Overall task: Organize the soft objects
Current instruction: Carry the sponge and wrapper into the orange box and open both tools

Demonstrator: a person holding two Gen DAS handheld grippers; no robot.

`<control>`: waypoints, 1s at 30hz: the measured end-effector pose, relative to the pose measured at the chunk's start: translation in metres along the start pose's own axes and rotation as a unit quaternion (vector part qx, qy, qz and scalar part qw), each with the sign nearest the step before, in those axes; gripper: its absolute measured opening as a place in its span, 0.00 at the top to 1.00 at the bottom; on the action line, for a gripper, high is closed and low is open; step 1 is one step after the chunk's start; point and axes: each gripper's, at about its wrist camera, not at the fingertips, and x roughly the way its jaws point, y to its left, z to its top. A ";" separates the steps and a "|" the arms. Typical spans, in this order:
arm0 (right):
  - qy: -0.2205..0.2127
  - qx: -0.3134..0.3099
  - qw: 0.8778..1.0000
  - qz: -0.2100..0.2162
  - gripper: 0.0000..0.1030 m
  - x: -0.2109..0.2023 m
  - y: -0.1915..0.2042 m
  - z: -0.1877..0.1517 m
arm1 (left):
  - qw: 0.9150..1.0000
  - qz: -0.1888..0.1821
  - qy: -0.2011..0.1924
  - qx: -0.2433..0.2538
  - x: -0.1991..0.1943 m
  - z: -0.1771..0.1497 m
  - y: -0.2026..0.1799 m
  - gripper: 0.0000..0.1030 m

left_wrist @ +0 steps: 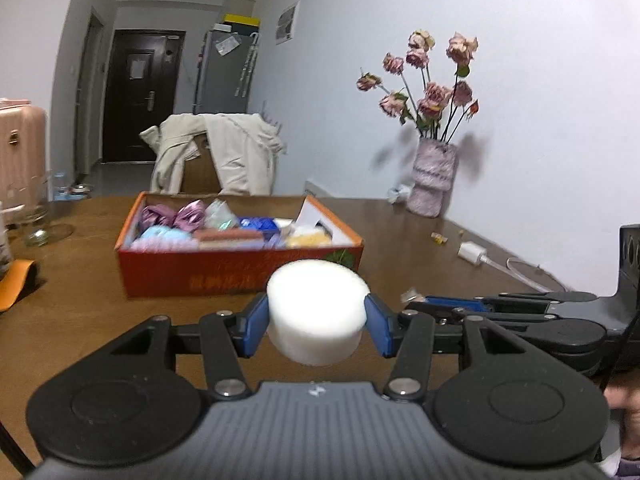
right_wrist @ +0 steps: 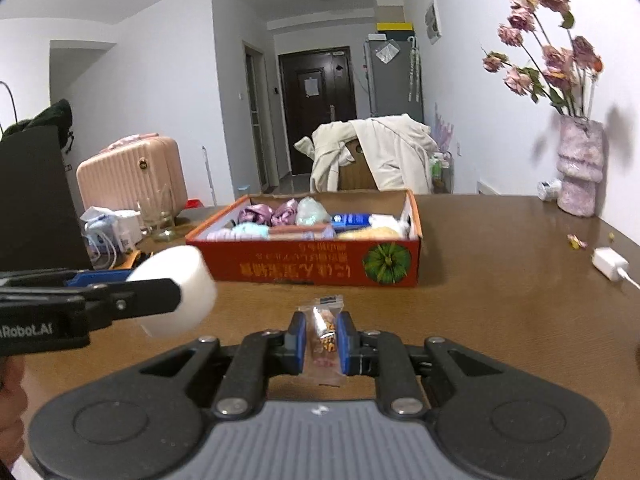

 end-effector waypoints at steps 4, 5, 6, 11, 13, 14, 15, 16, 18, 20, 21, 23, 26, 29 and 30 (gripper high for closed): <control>-0.012 0.021 0.999 0.038 0.85 0.031 -0.023 0.045 | 1.000 -0.002 0.003 0.013 0.047 0.038 0.011 0.49; -0.011 0.020 0.999 0.039 0.85 0.044 -0.028 0.059 | 1.000 -0.007 0.008 0.015 0.066 0.050 0.015 0.49; -0.013 0.016 0.999 0.034 0.85 0.057 -0.033 0.072 | 1.000 -0.011 0.013 0.014 0.083 0.060 0.019 0.49; 0.023 0.031 0.999 0.028 0.85 0.154 -0.066 0.135 | 0.998 0.007 0.065 0.003 0.187 0.099 0.037 0.49; 0.045 0.041 0.998 0.005 0.84 0.197 -0.079 0.152 | 0.996 0.016 0.082 -0.007 0.228 0.108 0.047 0.48; 0.060 0.041 0.997 -0.002 0.84 0.219 -0.085 0.159 | 0.995 0.015 0.097 -0.015 0.249 0.110 0.054 0.48; 0.075 0.050 0.996 -0.008 0.84 0.240 -0.092 0.163 | 0.993 0.014 0.112 -0.024 0.266 0.110 0.059 0.48; 0.089 0.055 0.994 -0.011 0.84 0.257 -0.097 0.165 | 0.991 0.013 0.125 -0.032 0.279 0.110 0.065 0.48; 0.118 0.065 0.991 -0.020 0.84 0.290 -0.107 0.165 | 0.989 0.016 0.140 -0.037 0.303 0.110 0.072 0.48; 0.136 0.064 0.988 -0.029 0.83 0.311 -0.109 0.163 | 0.987 0.025 0.154 -0.036 0.319 0.107 0.076 0.47; 0.143 0.060 0.987 -0.034 0.83 0.320 -0.110 0.163 | 0.986 0.030 0.157 -0.038 0.325 0.106 0.079 0.44; 0.144 0.046 0.987 -0.054 0.82 0.332 -0.107 0.162 | 0.987 0.025 0.156 -0.039 0.330 0.106 0.082 0.41; 0.142 0.033 0.987 -0.061 0.67 0.343 -0.106 0.160 | 0.988 0.012 0.154 -0.033 0.334 0.105 0.080 0.26; 0.135 0.036 0.989 -0.055 0.66 0.341 -0.107 0.160 | 0.988 0.004 0.153 -0.033 0.333 0.102 0.079 0.25; 0.133 0.036 0.989 -0.056 0.66 0.339 -0.108 0.161 | 0.987 0.006 0.157 -0.034 0.333 0.102 0.080 0.25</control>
